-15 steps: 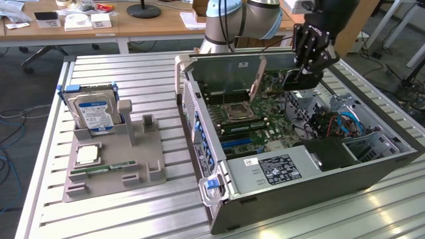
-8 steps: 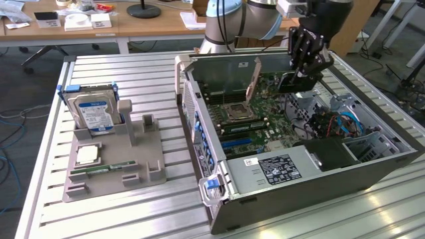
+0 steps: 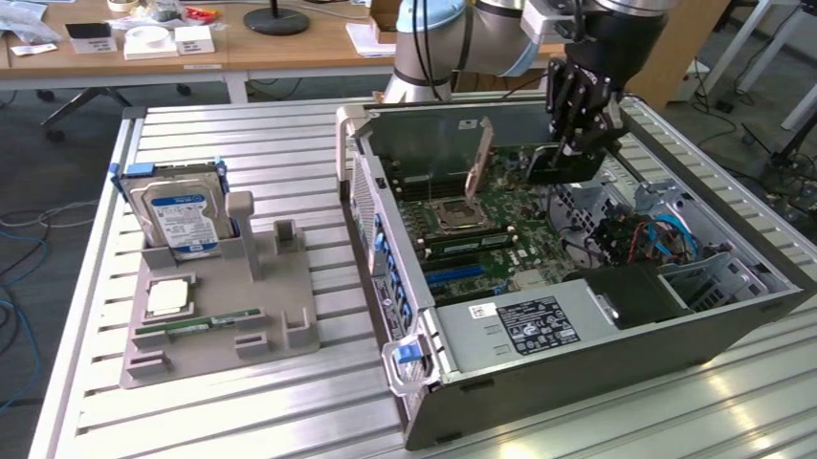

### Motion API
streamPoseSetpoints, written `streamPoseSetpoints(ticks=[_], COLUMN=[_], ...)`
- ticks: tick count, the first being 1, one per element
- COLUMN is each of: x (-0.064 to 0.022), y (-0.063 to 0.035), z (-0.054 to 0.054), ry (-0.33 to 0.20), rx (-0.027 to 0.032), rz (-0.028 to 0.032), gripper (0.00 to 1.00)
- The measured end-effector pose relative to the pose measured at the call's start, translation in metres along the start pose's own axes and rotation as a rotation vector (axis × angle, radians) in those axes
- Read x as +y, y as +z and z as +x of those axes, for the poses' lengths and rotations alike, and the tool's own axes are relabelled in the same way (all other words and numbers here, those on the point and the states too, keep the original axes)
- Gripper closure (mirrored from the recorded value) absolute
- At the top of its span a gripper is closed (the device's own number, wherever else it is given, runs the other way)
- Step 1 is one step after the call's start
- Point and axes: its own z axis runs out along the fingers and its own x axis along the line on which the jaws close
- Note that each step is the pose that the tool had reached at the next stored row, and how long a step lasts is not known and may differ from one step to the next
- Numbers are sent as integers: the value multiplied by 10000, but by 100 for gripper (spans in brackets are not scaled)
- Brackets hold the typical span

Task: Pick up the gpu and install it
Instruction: 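Insert the gpu into the slot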

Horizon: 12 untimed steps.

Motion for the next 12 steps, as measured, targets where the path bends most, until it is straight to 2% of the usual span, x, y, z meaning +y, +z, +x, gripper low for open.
streamPoseSetpoints(ticks=[12], x=[142], y=[109], z=[21], ry=[197], rx=[4], rz=[7], gripper=[73])
